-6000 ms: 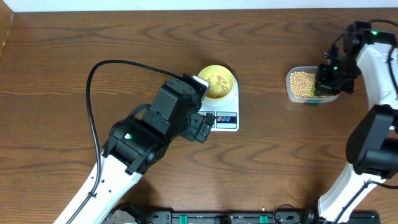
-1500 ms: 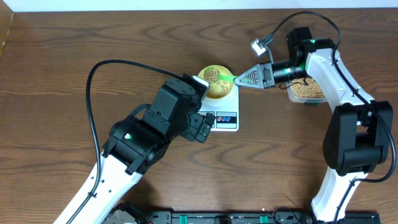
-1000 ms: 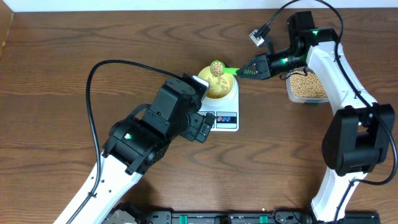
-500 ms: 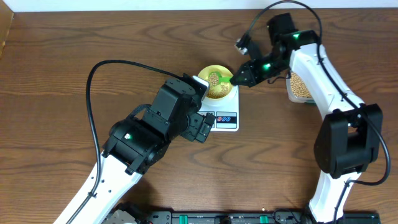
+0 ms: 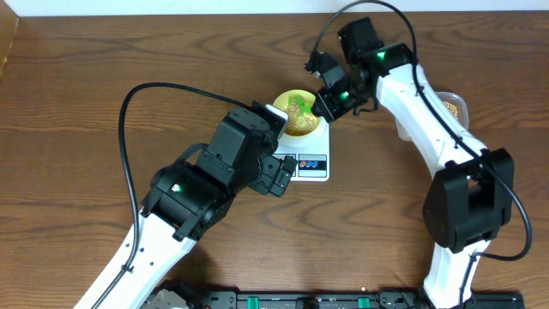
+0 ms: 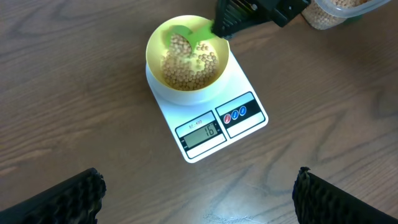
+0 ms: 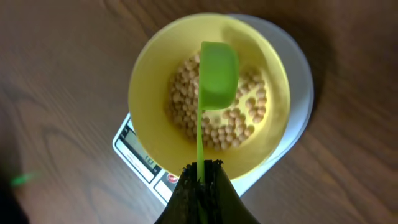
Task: Scoop item into bowl and weigh 50g on scale
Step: 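Tilt the scoop with the right gripper to pour soybeans into bowl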
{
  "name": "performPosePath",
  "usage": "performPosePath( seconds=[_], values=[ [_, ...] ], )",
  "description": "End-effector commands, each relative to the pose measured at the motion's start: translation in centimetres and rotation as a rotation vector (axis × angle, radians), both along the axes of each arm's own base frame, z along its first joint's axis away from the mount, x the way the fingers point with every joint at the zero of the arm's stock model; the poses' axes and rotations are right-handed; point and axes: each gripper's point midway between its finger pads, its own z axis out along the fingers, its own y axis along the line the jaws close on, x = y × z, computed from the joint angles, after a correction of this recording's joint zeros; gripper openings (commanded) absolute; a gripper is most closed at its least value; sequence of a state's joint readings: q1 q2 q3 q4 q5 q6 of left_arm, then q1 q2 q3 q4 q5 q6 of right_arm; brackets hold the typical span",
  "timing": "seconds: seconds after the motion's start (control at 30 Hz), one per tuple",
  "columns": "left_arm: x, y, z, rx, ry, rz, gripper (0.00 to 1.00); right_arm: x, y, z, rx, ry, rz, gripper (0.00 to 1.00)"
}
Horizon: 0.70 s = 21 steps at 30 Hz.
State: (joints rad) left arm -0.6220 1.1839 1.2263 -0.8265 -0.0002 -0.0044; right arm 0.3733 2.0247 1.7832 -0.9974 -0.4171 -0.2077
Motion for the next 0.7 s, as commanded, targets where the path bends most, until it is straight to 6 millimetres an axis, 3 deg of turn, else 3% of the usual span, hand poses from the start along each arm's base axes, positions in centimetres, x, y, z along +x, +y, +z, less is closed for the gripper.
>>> performPosePath(
  seconds=[0.0, 0.47, 0.67],
  values=[
    [0.3, 0.2, 0.3, -0.005, -0.005, 0.024, 0.99, 0.8, 0.6, 3.4, -0.007, -0.102, -0.008, 0.01],
    [0.3, 0.2, 0.3, -0.005, -0.005, 0.024, 0.99, 0.5, 0.5, 4.9, -0.122, -0.166, 0.01, 0.01],
    [0.3, 0.2, 0.3, -0.005, -0.005, 0.024, 0.99, 0.1, -0.3, 6.8, -0.164, -0.215, -0.007, 0.01]
  ],
)
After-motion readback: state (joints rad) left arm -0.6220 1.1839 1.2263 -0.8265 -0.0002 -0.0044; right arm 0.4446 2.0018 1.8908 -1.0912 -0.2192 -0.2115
